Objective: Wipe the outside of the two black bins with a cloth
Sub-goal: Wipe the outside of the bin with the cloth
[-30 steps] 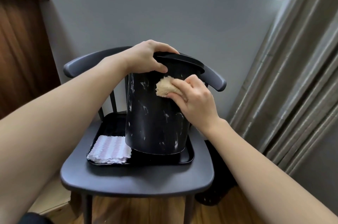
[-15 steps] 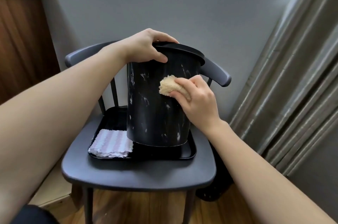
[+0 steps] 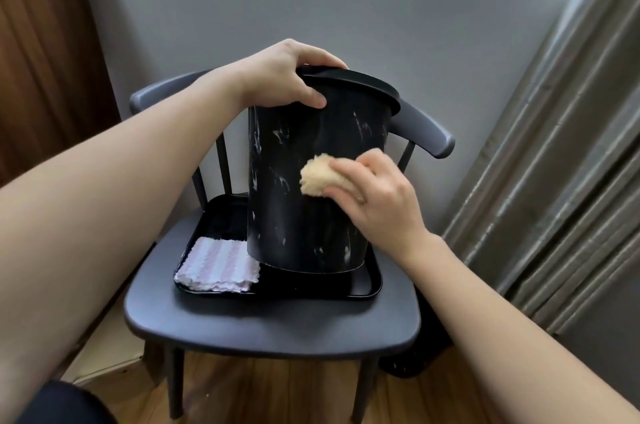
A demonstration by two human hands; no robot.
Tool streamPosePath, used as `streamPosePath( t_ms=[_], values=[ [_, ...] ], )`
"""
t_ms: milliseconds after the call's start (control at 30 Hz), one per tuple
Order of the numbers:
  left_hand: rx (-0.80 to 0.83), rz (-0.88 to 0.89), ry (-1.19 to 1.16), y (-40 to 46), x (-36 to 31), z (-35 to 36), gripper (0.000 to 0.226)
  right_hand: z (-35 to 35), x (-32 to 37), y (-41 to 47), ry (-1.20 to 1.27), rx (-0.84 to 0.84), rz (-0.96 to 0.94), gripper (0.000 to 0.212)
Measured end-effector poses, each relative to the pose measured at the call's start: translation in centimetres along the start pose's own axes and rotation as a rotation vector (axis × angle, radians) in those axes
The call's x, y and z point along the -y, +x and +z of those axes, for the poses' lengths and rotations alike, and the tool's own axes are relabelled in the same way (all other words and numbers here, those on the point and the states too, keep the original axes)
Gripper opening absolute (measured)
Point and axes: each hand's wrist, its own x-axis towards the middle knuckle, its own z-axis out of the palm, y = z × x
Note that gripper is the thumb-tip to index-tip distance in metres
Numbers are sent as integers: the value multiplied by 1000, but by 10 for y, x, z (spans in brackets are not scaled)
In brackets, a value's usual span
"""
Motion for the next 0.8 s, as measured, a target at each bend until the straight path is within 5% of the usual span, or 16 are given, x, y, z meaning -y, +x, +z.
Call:
streamPosePath(
  t_ms=[100, 333, 567, 800],
  values=[
    [-9, -2, -2, 0, 1, -1, 51, 2, 1, 3, 23, -9, 36, 32],
    [-9, -7, -7, 0, 2, -3, 52, -3, 9, -56, 23, 300, -332, 23],
    [-23, -16, -8, -2, 1, -2, 52, -3, -3, 13, -12, 6, 1, 29],
    [-18, -15, -5, -2, 1, -3, 52, -5, 8, -48, 16, 232, -228, 24]
  ],
)
